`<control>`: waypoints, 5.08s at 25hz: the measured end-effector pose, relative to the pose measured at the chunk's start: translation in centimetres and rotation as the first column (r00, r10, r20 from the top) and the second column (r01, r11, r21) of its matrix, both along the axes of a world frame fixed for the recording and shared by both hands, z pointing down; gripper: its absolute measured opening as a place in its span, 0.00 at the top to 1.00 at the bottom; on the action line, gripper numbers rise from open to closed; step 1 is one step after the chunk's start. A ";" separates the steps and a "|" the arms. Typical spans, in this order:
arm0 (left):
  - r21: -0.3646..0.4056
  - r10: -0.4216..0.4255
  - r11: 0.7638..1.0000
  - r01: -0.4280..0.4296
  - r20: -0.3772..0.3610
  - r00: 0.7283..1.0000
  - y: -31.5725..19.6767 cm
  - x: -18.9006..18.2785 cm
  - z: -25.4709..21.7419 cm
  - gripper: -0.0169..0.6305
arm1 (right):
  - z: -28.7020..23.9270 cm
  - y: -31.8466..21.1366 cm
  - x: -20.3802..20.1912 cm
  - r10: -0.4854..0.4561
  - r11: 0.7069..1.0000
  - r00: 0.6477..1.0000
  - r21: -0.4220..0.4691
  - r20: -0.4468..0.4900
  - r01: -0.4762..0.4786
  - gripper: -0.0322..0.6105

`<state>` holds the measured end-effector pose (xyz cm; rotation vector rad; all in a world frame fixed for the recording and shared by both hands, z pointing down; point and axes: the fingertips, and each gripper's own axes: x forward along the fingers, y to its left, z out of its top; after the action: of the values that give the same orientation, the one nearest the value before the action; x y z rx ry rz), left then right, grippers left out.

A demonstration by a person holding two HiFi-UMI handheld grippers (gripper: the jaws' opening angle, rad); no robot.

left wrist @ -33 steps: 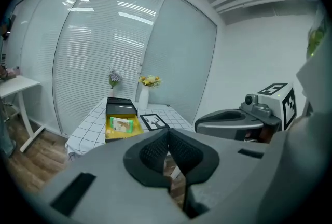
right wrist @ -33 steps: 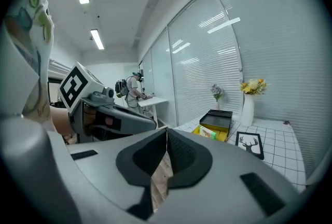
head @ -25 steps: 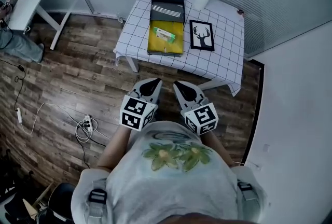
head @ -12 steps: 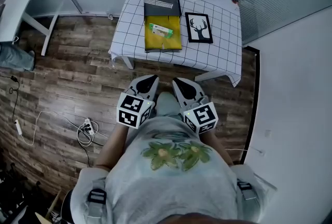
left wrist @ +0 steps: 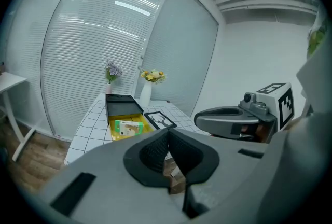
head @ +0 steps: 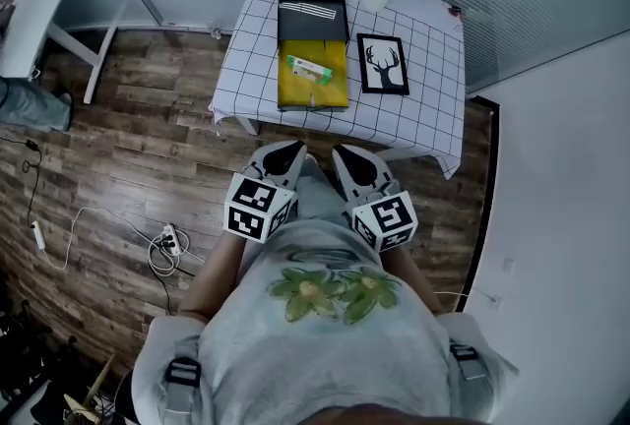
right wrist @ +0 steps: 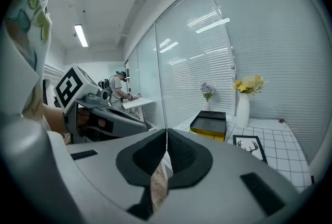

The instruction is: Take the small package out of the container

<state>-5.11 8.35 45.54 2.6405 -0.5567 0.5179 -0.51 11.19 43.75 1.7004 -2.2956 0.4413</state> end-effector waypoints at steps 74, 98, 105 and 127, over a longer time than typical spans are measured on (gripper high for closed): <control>-0.069 -0.382 0.918 0.390 0.107 0.918 -18.6 6.4 3.8 0.96 | 12.3 -21.6 7.1 -0.466 0.850 0.885 -0.283 -0.007 0.445 0.71; -0.108 -0.400 0.906 0.410 0.105 0.910 -18.8 5.3 5.2 0.96 | 17.7 -22.6 6.6 -0.504 0.809 0.858 -0.404 -0.101 0.428 0.69; -0.107 -0.401 0.905 0.411 0.103 0.910 -18.7 5.4 5.3 0.96 | 19.0 -22.6 6.7 -0.516 0.798 0.848 -0.429 -0.121 0.424 0.69; -0.101 -0.402 0.906 0.411 0.097 0.910 -18.4 5.8 4.8 0.96 | 21.6 -22.4 6.9 -0.561 0.749 0.817 -0.503 -0.134 0.432 0.69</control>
<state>0.72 -10.06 50.37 2.3067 -1.0373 0.4998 6.36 -11.17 65.36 0.8094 -2.1047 0.5235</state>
